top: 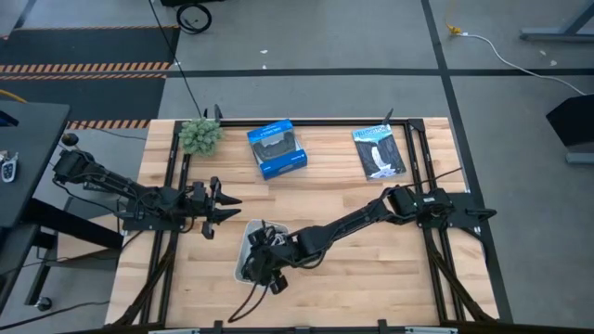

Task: Pick and place USB-C Cables
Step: Adjust the black charger cable in the white bin

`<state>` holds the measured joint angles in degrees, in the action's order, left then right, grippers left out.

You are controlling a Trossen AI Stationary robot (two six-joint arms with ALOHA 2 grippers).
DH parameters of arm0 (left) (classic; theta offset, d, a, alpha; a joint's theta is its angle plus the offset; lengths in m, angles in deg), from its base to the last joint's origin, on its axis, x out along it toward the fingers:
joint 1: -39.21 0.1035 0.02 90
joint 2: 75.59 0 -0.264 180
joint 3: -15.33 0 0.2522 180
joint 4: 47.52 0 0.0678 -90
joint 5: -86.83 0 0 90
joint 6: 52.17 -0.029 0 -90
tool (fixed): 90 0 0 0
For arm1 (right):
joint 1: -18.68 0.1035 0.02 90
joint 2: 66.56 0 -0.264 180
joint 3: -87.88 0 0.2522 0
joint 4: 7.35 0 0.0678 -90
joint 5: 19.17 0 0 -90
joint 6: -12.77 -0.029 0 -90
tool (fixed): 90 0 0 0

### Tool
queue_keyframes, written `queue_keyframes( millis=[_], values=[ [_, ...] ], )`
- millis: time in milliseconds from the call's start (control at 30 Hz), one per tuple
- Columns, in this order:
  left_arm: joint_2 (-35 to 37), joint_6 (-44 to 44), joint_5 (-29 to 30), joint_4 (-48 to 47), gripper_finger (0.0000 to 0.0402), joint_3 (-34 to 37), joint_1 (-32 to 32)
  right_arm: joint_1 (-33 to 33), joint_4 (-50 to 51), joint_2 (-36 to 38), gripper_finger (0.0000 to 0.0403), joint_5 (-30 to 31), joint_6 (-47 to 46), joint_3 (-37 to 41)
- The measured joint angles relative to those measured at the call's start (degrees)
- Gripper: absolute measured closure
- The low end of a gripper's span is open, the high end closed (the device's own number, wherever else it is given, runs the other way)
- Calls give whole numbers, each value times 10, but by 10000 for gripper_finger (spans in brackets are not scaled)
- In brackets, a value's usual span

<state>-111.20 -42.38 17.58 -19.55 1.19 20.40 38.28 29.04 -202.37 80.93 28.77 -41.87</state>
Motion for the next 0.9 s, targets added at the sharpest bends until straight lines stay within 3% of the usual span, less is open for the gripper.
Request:
queue_keyframes(
  millis=[200, 533, 700, 900],
  values=[
    [0, 0, 0, 0, 269, 0, 0, -9, -2, -18, 180, -25, 2, 1],
    [0, 0, 0, 0, 269, 0, 0, -34, 56, -19, 212, -35, 7, 0],
    [0, 0, 0, 0, 269, 0, 0, -45, 61, -19, 256, -42, 7, 0],
    [0, 0, 0, 0, 269, 0, 0, -48, 60, -19, 348, -46, 13, 0]
  ],
)
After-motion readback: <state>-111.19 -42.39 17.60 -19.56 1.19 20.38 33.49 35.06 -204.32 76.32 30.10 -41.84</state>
